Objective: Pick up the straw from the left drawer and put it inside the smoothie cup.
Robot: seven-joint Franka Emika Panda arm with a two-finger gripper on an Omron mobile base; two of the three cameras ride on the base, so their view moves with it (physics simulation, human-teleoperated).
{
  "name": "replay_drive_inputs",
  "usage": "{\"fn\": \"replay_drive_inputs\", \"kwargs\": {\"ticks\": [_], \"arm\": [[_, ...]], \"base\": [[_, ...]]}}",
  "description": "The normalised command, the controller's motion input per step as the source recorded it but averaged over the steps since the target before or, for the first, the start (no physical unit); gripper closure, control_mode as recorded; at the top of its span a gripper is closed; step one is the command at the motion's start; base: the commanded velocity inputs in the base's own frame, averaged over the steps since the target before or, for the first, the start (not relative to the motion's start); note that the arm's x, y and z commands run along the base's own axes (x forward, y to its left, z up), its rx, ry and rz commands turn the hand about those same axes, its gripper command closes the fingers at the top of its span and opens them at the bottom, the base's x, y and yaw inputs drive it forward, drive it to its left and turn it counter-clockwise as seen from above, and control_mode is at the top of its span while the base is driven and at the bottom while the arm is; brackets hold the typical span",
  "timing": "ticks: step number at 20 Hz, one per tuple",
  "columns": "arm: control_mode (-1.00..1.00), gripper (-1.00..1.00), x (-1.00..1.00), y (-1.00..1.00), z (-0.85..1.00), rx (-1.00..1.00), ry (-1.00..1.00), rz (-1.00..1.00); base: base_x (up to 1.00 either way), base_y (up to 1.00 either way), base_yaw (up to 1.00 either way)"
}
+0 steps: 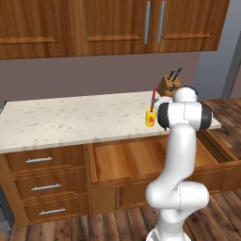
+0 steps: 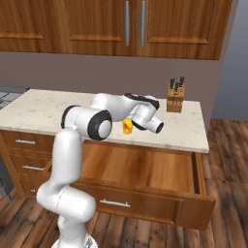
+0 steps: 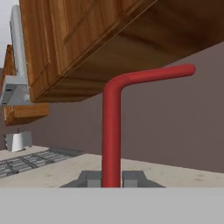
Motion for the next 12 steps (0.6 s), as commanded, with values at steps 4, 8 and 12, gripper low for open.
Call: {"fn": "replay_drive_inputs", "kwargs": {"ticks": [4,8,12], "arm": [[-1.0,1.0,0.22,0.0,-0.02,0.0,-0.05,0.0],[-1.0,1.0,0.19,0.0,-0.13,0.0,-0.04,0.0],[-1.0,1.0,0.16,0.0,-0.21,0.0,-0.01,0.0]], "base": [[0.0,0.0,0.0],[0.0,0.0,0.0],[0.0,0.0,0.0]]}}
